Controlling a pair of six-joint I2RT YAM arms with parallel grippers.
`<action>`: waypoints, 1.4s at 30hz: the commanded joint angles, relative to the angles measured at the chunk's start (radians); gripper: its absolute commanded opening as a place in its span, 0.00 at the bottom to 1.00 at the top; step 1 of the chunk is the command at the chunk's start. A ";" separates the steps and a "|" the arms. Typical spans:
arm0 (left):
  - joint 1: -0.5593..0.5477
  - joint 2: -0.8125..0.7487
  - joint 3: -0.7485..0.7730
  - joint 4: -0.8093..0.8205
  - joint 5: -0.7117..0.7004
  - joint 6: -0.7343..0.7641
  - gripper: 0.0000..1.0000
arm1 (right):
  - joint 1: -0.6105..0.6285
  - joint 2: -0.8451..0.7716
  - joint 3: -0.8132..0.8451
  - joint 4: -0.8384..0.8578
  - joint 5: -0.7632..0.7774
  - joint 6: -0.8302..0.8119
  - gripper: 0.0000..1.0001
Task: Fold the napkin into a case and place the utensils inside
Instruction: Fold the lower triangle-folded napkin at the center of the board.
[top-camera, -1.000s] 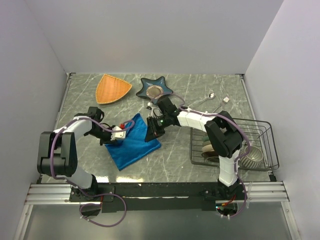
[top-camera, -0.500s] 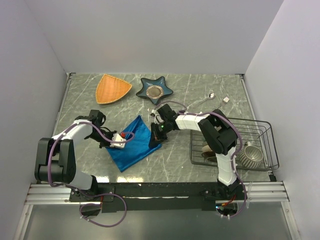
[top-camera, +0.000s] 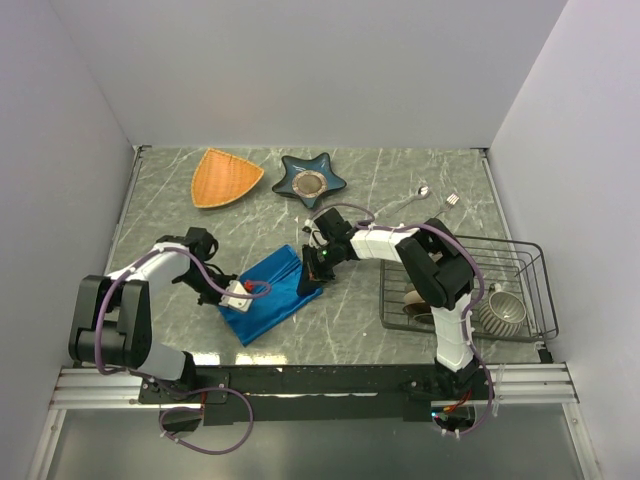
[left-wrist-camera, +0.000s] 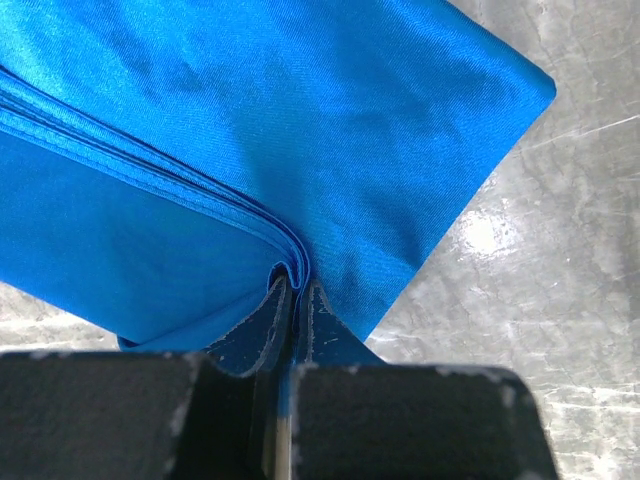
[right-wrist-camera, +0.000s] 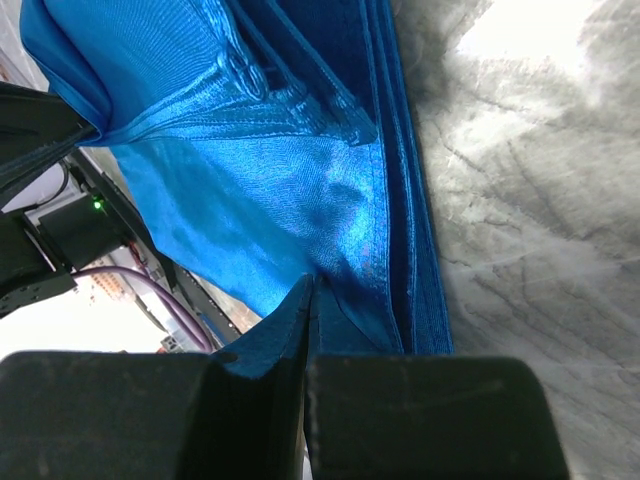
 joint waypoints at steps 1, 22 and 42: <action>-0.008 0.026 0.036 -0.047 0.036 0.005 0.01 | -0.002 0.006 0.016 0.015 0.045 0.003 0.00; -0.034 0.046 0.012 -0.046 -0.005 0.065 0.02 | 0.030 0.043 0.339 0.131 -0.043 0.083 0.32; -0.039 0.037 0.056 -0.138 -0.002 0.129 0.01 | 0.048 0.187 0.404 0.067 0.022 0.014 0.40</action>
